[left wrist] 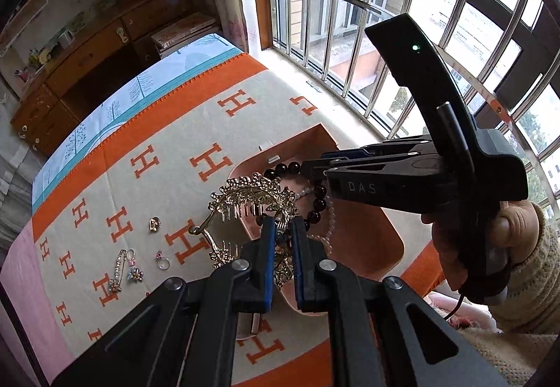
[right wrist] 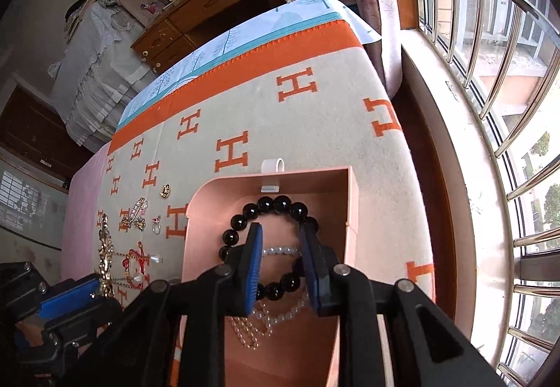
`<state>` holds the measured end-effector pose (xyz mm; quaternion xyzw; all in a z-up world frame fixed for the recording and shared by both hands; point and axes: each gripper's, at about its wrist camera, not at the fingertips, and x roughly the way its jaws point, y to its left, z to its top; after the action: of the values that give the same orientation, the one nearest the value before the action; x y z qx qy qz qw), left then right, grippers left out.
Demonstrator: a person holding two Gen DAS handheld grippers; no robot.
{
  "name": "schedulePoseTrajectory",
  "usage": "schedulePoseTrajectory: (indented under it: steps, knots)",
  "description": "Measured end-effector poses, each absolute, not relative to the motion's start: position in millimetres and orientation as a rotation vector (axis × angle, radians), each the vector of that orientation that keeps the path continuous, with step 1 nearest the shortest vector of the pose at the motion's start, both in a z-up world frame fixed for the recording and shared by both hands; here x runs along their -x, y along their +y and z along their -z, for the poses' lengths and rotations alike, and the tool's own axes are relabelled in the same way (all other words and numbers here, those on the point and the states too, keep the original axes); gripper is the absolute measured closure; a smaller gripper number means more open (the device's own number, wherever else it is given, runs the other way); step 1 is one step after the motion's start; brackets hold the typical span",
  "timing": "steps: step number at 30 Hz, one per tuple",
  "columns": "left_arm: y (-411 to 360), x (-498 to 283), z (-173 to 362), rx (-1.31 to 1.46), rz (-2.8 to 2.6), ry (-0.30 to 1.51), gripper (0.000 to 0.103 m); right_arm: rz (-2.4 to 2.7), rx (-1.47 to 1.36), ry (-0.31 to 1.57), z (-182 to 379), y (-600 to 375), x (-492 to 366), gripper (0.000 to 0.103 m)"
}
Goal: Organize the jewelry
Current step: 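Drop the hair comb into the pink box while the right tool releases the black bead bracelet there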
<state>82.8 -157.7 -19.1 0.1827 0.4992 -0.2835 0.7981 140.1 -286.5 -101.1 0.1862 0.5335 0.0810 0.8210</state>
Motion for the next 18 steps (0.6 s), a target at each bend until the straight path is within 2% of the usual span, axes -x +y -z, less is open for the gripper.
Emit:
schedulePoseTrajectory:
  steps: [6, 18]
  knots:
    - [-177, -81, 37, -0.397, 0.658, 1.115, 0.096, -0.101, -0.39, 1.027, 87, -306, -101, 0.07]
    - [-206, -63, 98, -0.375, 0.726, 1.287, 0.096, 0.056, -0.491, 0.877, 86, -341, -32, 0.069]
